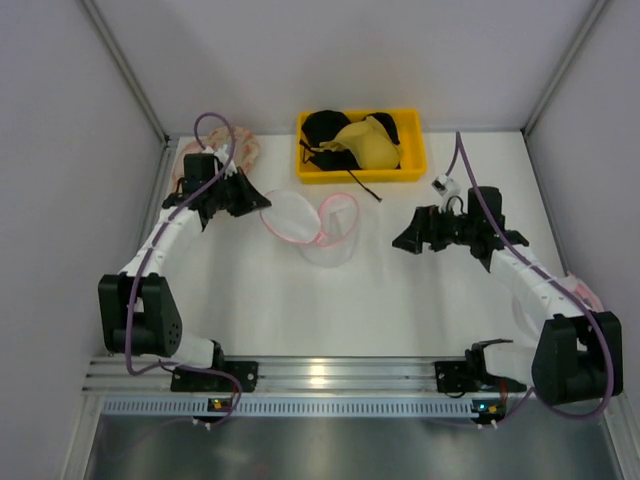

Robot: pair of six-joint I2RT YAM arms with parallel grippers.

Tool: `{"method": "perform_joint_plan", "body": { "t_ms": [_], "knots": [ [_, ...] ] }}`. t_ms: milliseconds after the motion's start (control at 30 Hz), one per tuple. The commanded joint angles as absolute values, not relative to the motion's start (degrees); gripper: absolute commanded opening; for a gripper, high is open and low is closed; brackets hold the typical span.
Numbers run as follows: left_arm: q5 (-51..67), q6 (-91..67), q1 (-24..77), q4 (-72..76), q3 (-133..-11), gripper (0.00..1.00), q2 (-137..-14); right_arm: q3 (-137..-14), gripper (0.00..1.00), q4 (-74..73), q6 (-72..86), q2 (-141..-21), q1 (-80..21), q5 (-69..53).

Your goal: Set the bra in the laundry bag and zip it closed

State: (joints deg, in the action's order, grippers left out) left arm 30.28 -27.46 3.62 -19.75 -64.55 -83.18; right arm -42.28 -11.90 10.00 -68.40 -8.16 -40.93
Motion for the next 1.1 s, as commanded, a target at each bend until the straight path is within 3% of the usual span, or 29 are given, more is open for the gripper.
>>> {"method": "perform_joint_plan", "body": {
  "t_ms": [0, 233, 333, 467, 600, 700, 767, 800, 833, 867, 1067],
  "knots": [
    [30.67, -25.76, 0.63, -16.88, -62.58, 0.0, -83.58, -46.14, 0.94, -13.0, 6.51, -70.13, -9.14, -42.8],
    [33.91, -21.89, -6.59, -16.26, -60.82, 0.0, -83.76, -51.23, 0.91, -13.27, 5.45, -74.44, -9.14, -41.84],
    [35.07, -18.29, -7.38, -17.84, -59.86, 0.06, -82.8, -55.01, 0.89, -13.88, 4.92, -76.72, -9.14, -40.08],
    [38.66, -13.2, -7.38, -20.21, -58.01, 0.35, -79.73, -62.11, 0.87, -14.41, 4.05, -80.06, -9.14, -35.88],
    [40.95, -9.32, -7.29, -20.91, -57.13, 0.53, -78.05, -69.67, 0.84, -15.64, 2.29, -86.37, -9.14, -31.74],
    [41.65, -6.69, -7.38, -23.54, -58.88, 0.57, -77.79, -76.53, 0.79, -16.69, 1.76, -91.99, -9.14, -28.49],
    [42.62, -4.85, -7.38, -24.17, -61.16, 0.66, -76.56, -82.66, 0.77, -17.84, 1.41, -94.91, -9.14, -25.77],
    [42.8, -4.31, -7.38, -24.17, -61.95, 0.75, -75.94, -84.62, 0.77, -18.19, 0.62, -97.53, -9.14, -25.23],
    [43.59, -3.61, -7.38, -24.08, -63.09, 0.91, -75.5, -86.29, 0.77, -17.85, 0.53, -98.86, -9.14, -24.35],
    [43.94, -2.3, -7.3, -24.17, -65.28, 0.98, -75.06, -89.18, 0.77, -17.32, -1.3, -100.18, -9.14, -23.13],
    [44.13, 2.45, -7.29, -26.19, -71.89, 0.98, -75.23, -101.57, 0.78, -16.18, -3.34, -113.18, -8.35, -23.73]
  ]
}}
